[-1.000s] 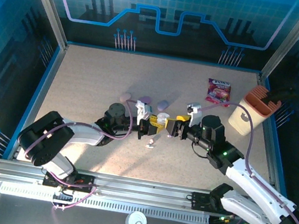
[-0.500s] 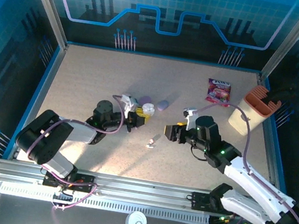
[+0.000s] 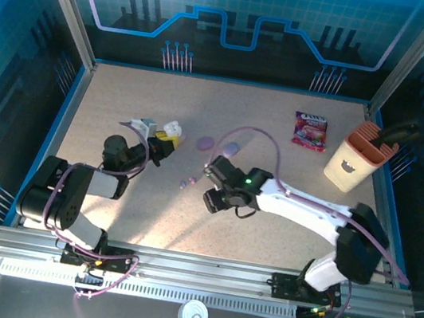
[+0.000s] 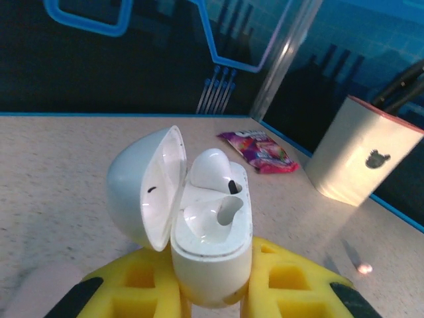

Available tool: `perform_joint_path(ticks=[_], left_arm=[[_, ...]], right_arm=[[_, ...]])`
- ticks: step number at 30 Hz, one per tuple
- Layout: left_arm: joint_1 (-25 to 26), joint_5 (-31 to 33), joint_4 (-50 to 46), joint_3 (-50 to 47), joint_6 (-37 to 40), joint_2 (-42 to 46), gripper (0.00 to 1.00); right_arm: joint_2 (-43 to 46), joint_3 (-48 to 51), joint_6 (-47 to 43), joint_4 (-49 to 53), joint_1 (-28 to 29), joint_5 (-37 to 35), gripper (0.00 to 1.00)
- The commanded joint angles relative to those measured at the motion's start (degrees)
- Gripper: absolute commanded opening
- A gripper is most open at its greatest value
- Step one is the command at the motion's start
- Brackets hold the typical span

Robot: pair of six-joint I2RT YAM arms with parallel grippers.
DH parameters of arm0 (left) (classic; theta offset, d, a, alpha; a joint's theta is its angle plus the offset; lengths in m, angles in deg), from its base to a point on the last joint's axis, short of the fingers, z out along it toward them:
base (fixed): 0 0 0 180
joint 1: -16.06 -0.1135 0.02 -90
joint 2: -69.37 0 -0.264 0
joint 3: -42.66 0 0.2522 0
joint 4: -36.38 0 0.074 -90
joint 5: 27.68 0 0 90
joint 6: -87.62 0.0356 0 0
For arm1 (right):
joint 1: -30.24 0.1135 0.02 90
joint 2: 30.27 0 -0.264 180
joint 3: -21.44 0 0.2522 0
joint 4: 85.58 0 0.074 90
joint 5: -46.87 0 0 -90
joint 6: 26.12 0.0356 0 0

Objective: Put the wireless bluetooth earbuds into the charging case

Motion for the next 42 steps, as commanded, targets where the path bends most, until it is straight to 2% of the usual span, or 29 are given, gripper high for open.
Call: perform_joint_path(ticks=[1,8,15,36,42], left_arm=[[-1.7,0.3,1.9,0.0,-0.8,2.7,0.08],[-1.9,0.7,-2.4,-0.2,1.7,5.2,0.09],[-1.9,0.0,-3.2,0.0,1.1,6.0,0.09],[-1.9,-1.5,-3.5,0.0,0.0,6.1,0.09],[-1.9,-1.6,-3.6,-0.3,0.0,6.2,0.09]], right_arm=[[-6.8,-5.6,0.3,11.0,1.8,-3.9,0.51],[-17.9,-14.7,0.1,14.3,3.1,-1.6,0.41],[-23.9,-19.2,-2.0,15.9,2.8,-0.6,0.33],[-30.3,-23.5,-1.8,18.2,1.7,-3.7,0.26],[-29.7,-23.3,0.4,18.5,0.6,-4.6,0.19]])
